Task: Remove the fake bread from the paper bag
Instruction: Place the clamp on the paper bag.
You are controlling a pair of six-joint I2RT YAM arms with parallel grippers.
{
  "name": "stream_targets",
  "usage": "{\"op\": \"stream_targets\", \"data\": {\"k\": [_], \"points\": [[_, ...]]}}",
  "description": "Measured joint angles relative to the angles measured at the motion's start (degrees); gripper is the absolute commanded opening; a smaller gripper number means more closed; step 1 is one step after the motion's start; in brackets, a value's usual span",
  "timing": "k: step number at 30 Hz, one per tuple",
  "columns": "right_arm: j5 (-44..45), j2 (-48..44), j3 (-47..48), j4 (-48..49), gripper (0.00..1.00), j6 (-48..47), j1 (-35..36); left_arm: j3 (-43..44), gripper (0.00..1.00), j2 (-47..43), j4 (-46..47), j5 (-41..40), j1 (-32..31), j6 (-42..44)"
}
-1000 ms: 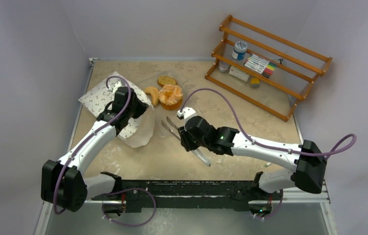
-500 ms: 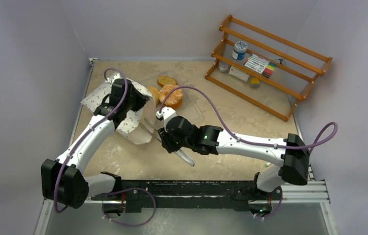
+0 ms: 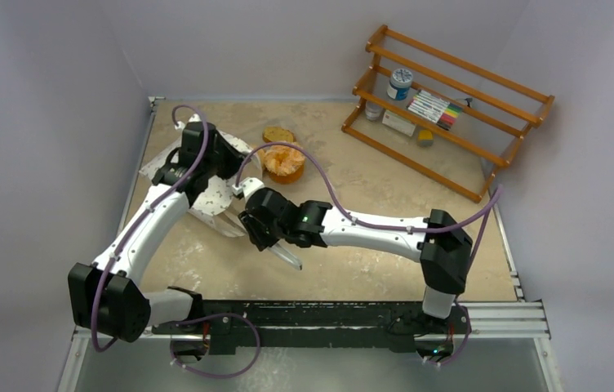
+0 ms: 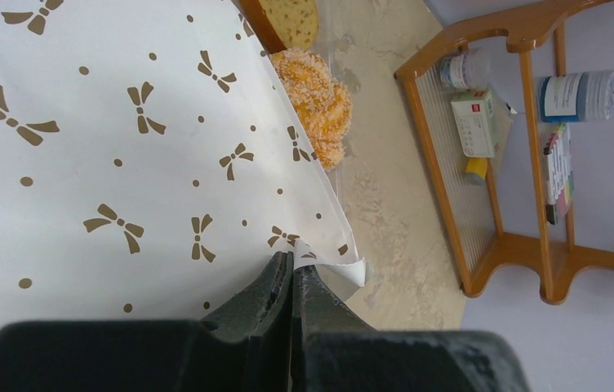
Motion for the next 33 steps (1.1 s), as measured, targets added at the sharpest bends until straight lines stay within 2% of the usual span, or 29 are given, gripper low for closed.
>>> {"op": "stream_targets", "data": {"k": [5, 11, 19, 27, 33], "points": [[-1.4, 2.1, 0.6, 0.0, 0.39, -0.3, -2.4, 0.2, 0.0, 0.0, -1.4, 1.0, 0.3, 0.0], [-3.0, 7.8, 5.8, -0.2, 0.4, -1.5, -6.3, 0.2, 0.0, -0.5, -1.3, 1.6, 0.4, -0.3], [-4.1, 13.3, 10.8, -1.4, 0.4, -2.8, -7.3, -0.7, 0.0, -0.9, 1.2, 0.5, 1.9, -1.0], [-4.3, 14.5, 10.9, -2.6, 0.44, -2.9, -7.2, -5.1, 0.0, -1.8, 4.7, -0.6, 2.2, -2.4], [-4.7, 14.3, 8.3, 1.8, 0.49, -2.6, -7.2, -5.4, 0.0, -1.9, 5.0, -0.5, 2.2, -2.3]]}}
